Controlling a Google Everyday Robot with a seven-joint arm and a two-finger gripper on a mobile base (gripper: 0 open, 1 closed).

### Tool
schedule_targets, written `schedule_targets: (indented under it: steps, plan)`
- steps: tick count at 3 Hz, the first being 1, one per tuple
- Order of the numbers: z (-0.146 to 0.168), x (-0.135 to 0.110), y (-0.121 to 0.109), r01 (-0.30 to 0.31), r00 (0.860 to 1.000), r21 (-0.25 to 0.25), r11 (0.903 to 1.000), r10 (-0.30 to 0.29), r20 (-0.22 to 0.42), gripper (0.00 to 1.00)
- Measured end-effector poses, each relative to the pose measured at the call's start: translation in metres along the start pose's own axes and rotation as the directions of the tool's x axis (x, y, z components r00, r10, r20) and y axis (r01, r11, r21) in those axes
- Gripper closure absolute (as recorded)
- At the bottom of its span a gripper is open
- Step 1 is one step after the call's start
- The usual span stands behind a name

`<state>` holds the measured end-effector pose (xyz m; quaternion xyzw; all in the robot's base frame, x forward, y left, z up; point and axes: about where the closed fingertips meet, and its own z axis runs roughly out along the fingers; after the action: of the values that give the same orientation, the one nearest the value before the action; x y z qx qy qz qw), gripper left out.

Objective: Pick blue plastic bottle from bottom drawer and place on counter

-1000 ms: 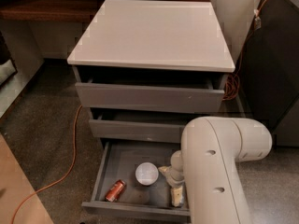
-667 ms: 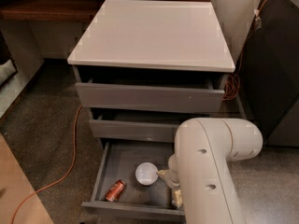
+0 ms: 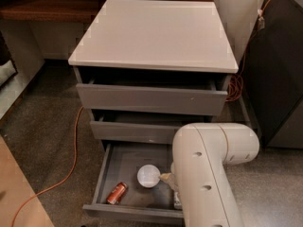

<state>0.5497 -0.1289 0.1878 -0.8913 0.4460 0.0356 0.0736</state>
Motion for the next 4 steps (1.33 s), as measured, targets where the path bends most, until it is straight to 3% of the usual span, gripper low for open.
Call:
schedule_targets:
  steps: [1,2,3,4]
  plan:
    - [0.009,0.014,-0.003,0.043,0.999,-0.014,0.9990,-0.043,-0.017,0.00]
    - [0.019,0.031,-0.003,0.061,0.998,-0.064,0.9961,-0.063,-0.019,0.00]
    - [0.032,0.040,0.001,0.061,0.998,-0.112,0.9918,-0.061,0.003,0.00]
    - [0.048,0.047,0.002,0.056,0.998,-0.126,0.9904,-0.052,0.031,0.01]
